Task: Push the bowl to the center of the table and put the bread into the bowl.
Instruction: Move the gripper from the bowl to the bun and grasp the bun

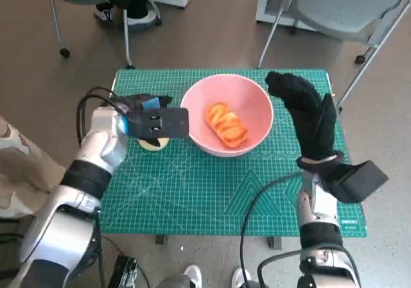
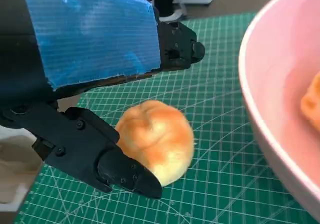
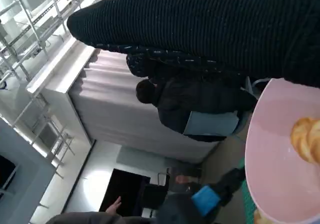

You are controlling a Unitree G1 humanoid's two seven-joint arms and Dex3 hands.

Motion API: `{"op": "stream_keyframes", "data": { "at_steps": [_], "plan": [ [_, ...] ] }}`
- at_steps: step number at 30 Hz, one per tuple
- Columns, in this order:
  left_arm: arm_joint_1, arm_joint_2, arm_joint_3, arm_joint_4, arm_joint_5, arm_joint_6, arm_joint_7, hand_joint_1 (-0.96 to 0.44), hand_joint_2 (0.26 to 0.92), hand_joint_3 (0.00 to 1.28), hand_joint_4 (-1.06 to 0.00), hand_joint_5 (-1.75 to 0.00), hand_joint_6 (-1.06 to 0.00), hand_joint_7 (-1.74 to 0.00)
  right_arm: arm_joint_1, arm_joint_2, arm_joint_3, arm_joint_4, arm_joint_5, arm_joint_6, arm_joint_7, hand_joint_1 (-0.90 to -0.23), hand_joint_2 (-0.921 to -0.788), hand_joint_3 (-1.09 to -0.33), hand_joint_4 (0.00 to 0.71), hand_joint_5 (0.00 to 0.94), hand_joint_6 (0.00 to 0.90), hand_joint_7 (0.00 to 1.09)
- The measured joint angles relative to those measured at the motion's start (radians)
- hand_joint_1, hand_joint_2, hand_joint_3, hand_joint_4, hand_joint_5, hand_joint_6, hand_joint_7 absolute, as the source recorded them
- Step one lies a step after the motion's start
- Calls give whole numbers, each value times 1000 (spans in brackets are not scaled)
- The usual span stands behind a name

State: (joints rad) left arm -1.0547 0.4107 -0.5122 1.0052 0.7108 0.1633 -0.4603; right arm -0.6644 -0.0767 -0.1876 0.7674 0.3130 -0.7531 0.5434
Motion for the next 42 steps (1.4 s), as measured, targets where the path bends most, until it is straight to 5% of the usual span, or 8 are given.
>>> {"op": "stream_keyframes", "data": {
  "at_steps": [27,32,33,36,39,42],
  "plan": [
    [-68,-72,-51,242,-3,-18,14,-435,699,3,1,1,-131,-5,12,1,-6,-20,0,4,-1,-623,-921,-824,226,1,63,469],
    [-72,-74,-51,261,-5,-18,18,-283,720,7,-116,-14,-259,-29,12,3,-6,-20,1,7,-1,-626,-921,-820,225,0,62,469],
    [-73,-75,-52,264,-5,-18,19,-224,740,14,-231,-44,-404,-83,12,3,-6,-21,1,8,-1,-626,-921,-819,225,0,62,468],
    [-73,-75,-52,269,-5,-15,40,-72,858,42,-533,-831,-598,-732,12,4,-6,-23,2,9,-1,-626,-921,-818,225,0,62,468],
    [-73,-77,-51,270,-5,-2,84,-23,899,66,-614,-1084,-624,-1022,12,4,-6,-28,3,9,-1,-626,-921,-818,225,0,62,469],
    [-73,-80,-51,270,-5,16,134,-7,907,78,-670,-1172,-629,-1082,13,4,-6,-30,4,10,-1,-626,-921,-818,225,0,62,469]
  ]
}}
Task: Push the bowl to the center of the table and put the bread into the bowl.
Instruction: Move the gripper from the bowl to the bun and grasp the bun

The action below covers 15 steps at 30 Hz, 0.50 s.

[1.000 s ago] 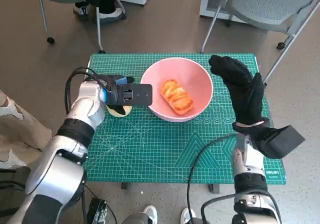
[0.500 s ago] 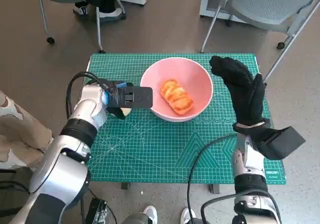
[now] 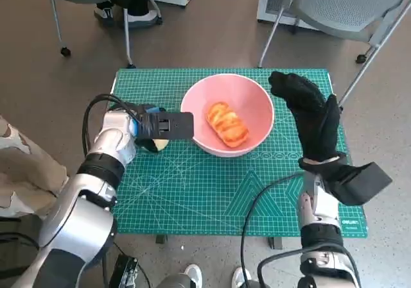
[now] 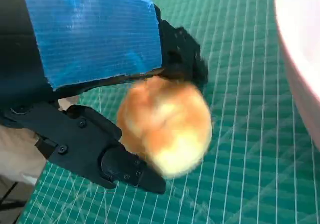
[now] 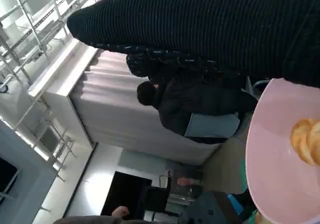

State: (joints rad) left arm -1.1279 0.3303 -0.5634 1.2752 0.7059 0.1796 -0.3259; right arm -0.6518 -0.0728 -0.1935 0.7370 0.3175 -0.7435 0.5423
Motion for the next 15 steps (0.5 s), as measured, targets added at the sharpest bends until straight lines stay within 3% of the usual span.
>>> {"op": "stream_keyframes", "data": {
  "at_steps": [3,15],
  "plan": [
    [1,-4,-1,-1,0,15,32,-2,898,83,-719,-1147,-634,-1109,0,0,0,0,1,2,0,-626,-921,-818,225,0,62,469],
    [1,-3,4,-15,-10,16,34,1,910,80,-685,-1066,-645,-1254,0,0,0,2,2,3,1,-626,-921,-818,225,0,62,469]
  ]
}}
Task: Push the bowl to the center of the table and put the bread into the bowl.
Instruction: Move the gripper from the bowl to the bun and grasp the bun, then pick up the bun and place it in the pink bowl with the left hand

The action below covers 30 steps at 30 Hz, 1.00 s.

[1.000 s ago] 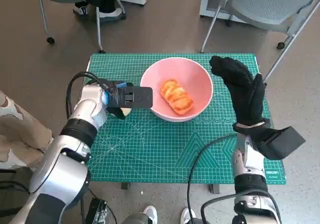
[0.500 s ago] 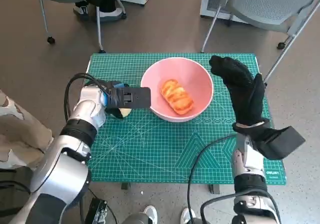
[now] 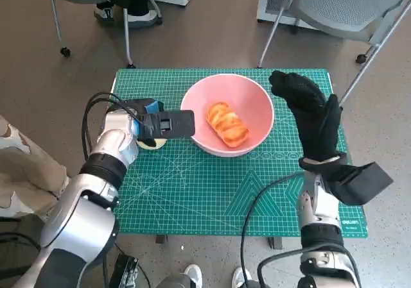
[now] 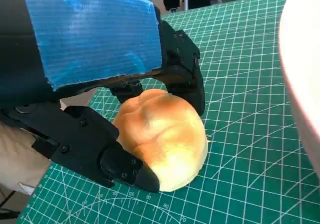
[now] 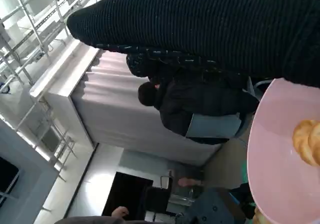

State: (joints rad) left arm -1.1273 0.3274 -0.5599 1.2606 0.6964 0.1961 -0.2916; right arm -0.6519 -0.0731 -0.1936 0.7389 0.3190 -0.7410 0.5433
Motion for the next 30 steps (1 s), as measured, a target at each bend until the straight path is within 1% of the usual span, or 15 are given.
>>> {"op": "stream_keyframes", "data": {
  "at_steps": [10,13,19,22,23,26,27,28,29,30],
  "plan": [
    [0,14,11,-29,-6,-20,-8,0,909,76,-714,-1080,-626,-1234,0,-1,0,6,0,3,1,-626,-921,-817,226,0,62,469],
    [1,21,16,-39,-9,-25,-11,0,907,77,-719,-1107,-626,-1202,0,-1,1,6,0,3,2,-626,-921,-817,226,0,62,469],
    [4,41,32,-92,-28,-30,-29,1,906,77,-718,-1136,-631,-1169,0,-2,1,7,0,3,2,-626,-921,-817,226,0,62,469],
    [10,63,45,-151,-36,-27,-51,1,910,75,-690,-1159,-643,-1163,0,-3,1,6,0,3,2,-626,-921,-817,226,0,63,469],
    [13,69,48,-177,-37,-22,-59,1,907,74,-682,-1158,-665,-1152,0,-3,1,6,0,3,2,-626,-921,-817,225,0,62,468],
    [32,100,68,-295,-39,-2,-89,1,904,73,-666,-1174,-697,-1121,0,-4,1,5,0,4,2,-626,-921,-818,225,0,62,468],
    [36,108,74,-330,-39,5,-97,1,897,76,-677,-1205,-712,-1063,0,-4,1,4,0,4,2,-626,-921,-818,225,0,62,468],
    [42,116,81,-371,-39,14,-103,1,895,78,-680,-1216,-717,-1042,0,-4,1,3,0,4,2,-626,-921,-818,225,0,62,468],
    [48,122,88,-406,-39,22,-109,1,862,132,-701,-1237,-724,-999,0,-4,1,2,0,4,2,-626,-921,-818,225,0,62,468],
    [56,129,97,-447,-39,30,-114,1,850,151,-708,-1245,-727,-983,0,-4,1,1,0,4,2,-626,-921,-818,225,0,62,468]
  ]
}}
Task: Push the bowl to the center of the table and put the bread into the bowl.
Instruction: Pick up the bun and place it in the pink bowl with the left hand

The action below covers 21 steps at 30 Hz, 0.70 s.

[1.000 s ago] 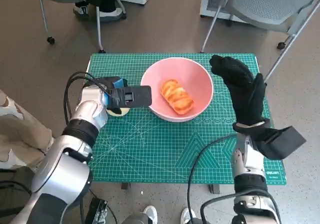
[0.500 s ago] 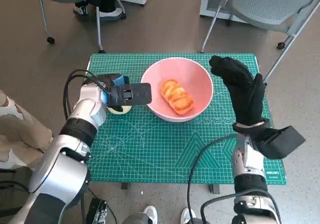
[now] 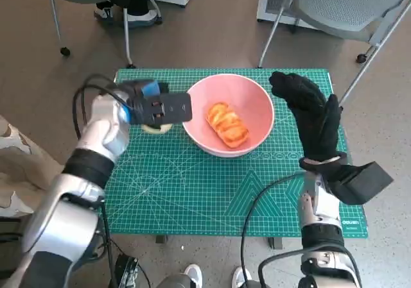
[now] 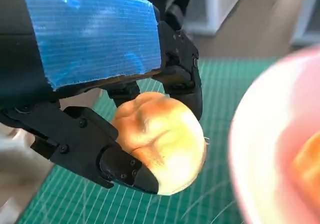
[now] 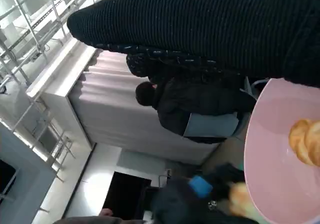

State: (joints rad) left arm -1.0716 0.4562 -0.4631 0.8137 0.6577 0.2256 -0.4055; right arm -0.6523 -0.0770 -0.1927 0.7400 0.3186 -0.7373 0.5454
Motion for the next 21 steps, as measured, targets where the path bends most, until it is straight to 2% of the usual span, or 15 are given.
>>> {"op": "stream_keyframes", "data": {
  "at_steps": [1,4,7,10,16,21],
  "plan": [
    [7,5,8,-36,0,7,-4,1,815,211,-723,-1254,-728,-970,0,0,0,0,0,0,0,-626,-921,-818,225,0,62,468],
    [33,20,34,-156,0,29,-13,1,773,282,-746,-1251,-723,-966,-1,0,0,-2,0,0,0,-626,-921,-818,225,0,62,468],
    [56,29,56,-257,0,45,-20,1,837,168,-761,-1205,-695,-998,-1,0,0,-2,0,0,0,-624,-921,-818,225,0,62,469],
    [83,35,81,-365,0,62,-29,1,868,116,-762,-1161,-674,-1052,-1,0,0,-3,0,0,0,-623,-921,-818,225,0,62,469],
    [101,42,116,-556,0,79,-42,0,904,66,-722,-1154,-665,-1109,-1,0,0,-3,1,4,0,-623,-921,-817,226,0,63,469],
    [85,27,124,-603,2,79,-42,0,913,56,-701,-1223,-677,-1048,2,0,-1,-4,1,5,1,-623,-921,-817,224,0,61,468]
  ]
}}
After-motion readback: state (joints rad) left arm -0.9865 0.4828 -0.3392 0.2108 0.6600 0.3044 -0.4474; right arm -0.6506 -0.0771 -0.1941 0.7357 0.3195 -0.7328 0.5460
